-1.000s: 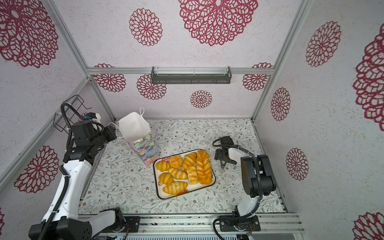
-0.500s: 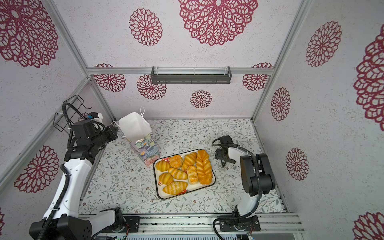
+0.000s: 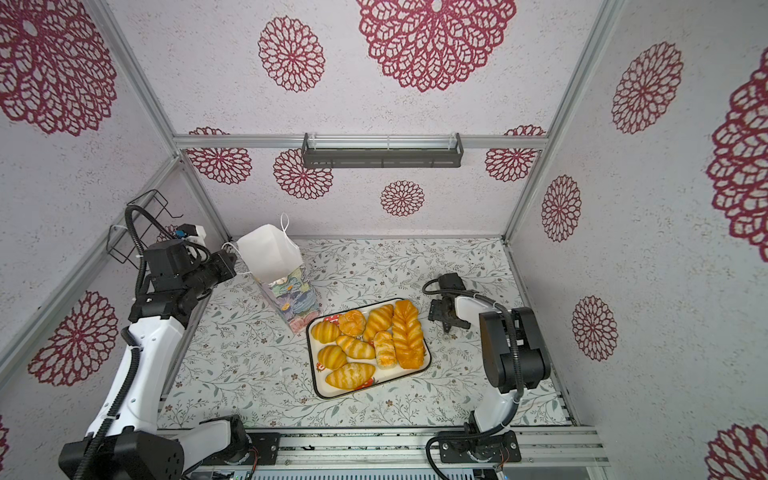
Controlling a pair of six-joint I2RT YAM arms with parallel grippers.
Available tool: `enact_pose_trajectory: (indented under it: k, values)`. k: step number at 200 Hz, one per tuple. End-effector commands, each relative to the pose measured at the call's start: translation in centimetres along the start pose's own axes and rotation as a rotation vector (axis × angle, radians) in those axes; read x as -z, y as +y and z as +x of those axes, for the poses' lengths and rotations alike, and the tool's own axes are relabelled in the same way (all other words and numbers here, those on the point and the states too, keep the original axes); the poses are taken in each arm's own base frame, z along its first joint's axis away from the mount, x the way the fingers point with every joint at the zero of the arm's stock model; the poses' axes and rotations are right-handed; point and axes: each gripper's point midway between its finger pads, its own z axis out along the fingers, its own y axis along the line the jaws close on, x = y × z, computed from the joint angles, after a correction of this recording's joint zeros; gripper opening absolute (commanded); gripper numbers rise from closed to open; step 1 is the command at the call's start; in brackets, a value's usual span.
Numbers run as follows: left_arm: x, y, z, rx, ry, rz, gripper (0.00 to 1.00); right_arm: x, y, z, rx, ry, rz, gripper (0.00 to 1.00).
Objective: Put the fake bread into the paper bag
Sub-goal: 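Lift the tongs with the right gripper, squeezing them shut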
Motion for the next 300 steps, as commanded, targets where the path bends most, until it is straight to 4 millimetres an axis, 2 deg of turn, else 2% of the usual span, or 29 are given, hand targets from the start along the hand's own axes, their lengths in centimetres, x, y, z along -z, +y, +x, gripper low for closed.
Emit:
enact_pose_trajectory:
  k: [1, 40, 159, 202, 300]
  values:
    - [-0.5, -0.1, -0.1, 0.011, -0.001, 0.017, 0.00, 1.0, 0.2, -0.7, 0.004, -0.036, -0.010, 0.88]
    - [-0.5, -0.2, -0.1, 0.013, 0.000, 0.020, 0.00, 0.6, 0.4, -1.0, 0.007, -0.034, -0.010, 0.86]
    - [-0.4, -0.1, -0.1, 0.012, 0.001, 0.016, 0.00, 0.8, 0.3, -1.6, 0.018, -0.050, 0.002, 0.68]
    - [-0.4, -0.2, -0.1, 0.014, 0.001, 0.022, 0.00, 1.1, 0.2, -1.9, 0.024, -0.070, 0.004, 0.55]
    - [-0.4, -0.3, 0.0, 0.019, 0.006, 0.033, 0.00, 2.9, -0.1, -2.7, 0.006, -0.129, 0.000, 0.47]
